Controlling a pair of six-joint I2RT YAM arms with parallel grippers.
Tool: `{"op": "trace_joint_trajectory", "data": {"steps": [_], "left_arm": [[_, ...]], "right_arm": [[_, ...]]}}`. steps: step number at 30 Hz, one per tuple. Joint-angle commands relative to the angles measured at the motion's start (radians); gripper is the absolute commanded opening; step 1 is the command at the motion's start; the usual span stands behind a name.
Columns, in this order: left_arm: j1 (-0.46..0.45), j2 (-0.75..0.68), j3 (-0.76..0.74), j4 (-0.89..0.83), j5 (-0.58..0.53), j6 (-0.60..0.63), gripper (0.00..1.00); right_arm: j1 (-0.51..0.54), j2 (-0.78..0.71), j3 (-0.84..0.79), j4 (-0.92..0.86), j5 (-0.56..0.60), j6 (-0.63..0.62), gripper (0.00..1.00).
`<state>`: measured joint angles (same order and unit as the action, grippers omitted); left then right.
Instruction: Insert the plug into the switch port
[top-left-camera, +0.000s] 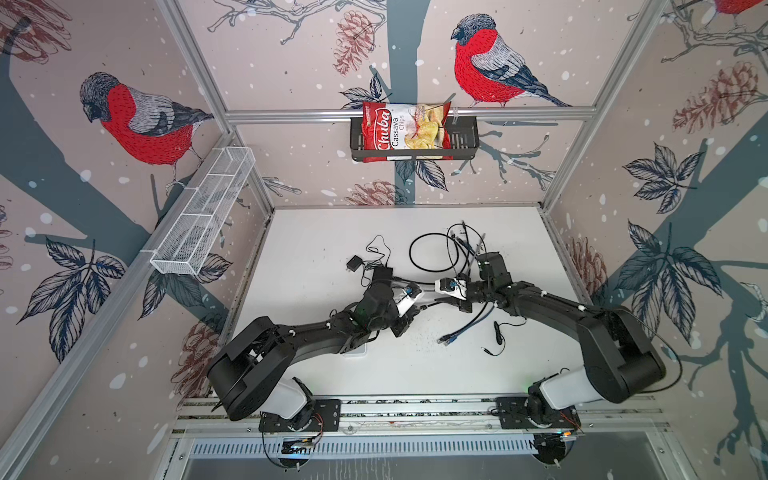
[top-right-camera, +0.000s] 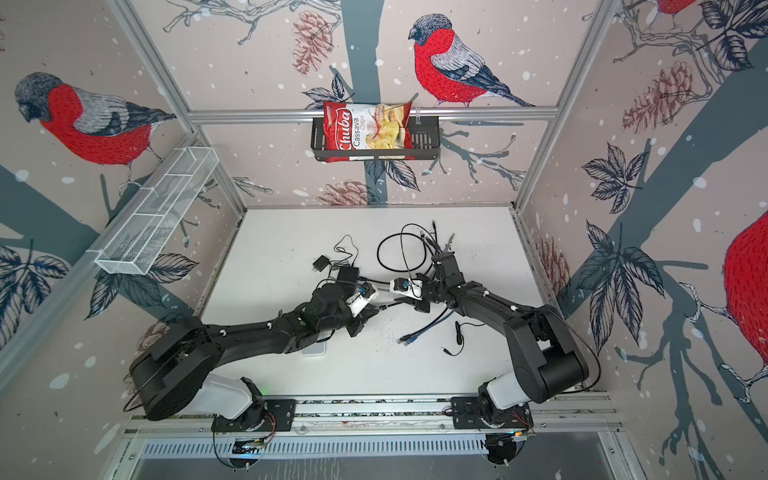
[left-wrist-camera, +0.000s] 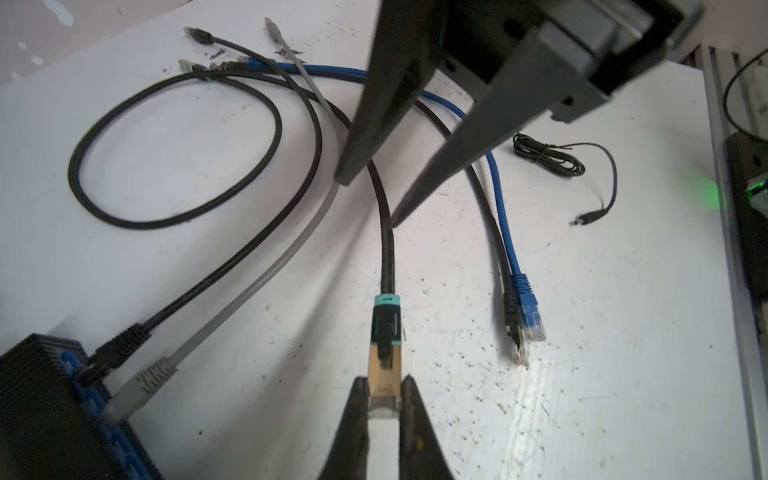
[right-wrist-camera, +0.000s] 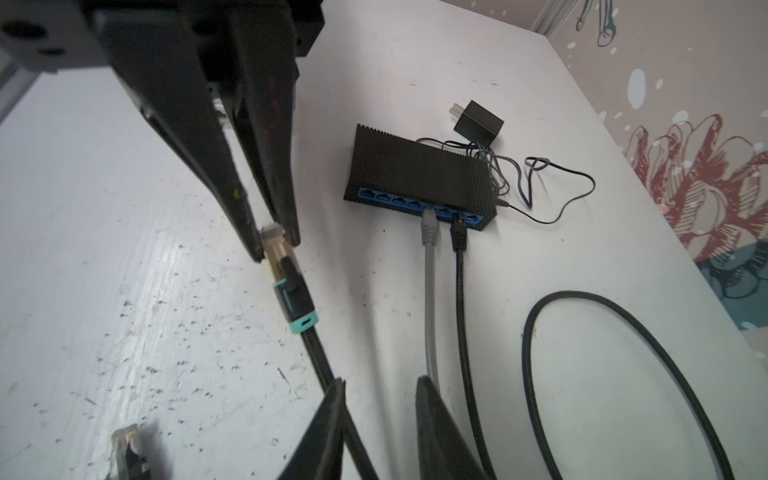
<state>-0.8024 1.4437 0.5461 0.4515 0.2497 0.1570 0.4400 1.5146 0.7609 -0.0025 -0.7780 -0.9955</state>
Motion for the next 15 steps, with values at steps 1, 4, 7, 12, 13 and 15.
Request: {"op": "trace_joint_trajectory", "data": {"steps": [1,4,7,12,13,15], "left_arm": [[-0.005,-0.013,-0.021,0.136,-0.036,0.104,0.00],[-0.008,-0.022,-0.034,0.145,-0.029,0.141,0.00],[-0.009,-0.041,-0.077,0.202,-0.005,0.174,0.00],[-0.012,-0.083,-0.196,0.402,0.021,0.229,0.00],[-0.012,-0.092,-0.210,0.422,0.022,0.236,0.00],[-0.013,-0.102,-0.220,0.431,0.022,0.242,0.00]], "right_arm": [[0.003,0.029,0.040,-0.107,-0.096,-0.003,0.30],[0.002,0.046,0.067,-0.158,-0.116,-0.032,0.31],[0.003,0.051,0.078,-0.189,-0.126,-0.047,0.31],[0.010,0.044,0.071,-0.208,-0.124,-0.087,0.32],[0.013,0.043,0.070,-0.203,-0.123,-0.090,0.32],[0.018,0.041,0.068,-0.197,-0.128,-0.097,0.33]]}}
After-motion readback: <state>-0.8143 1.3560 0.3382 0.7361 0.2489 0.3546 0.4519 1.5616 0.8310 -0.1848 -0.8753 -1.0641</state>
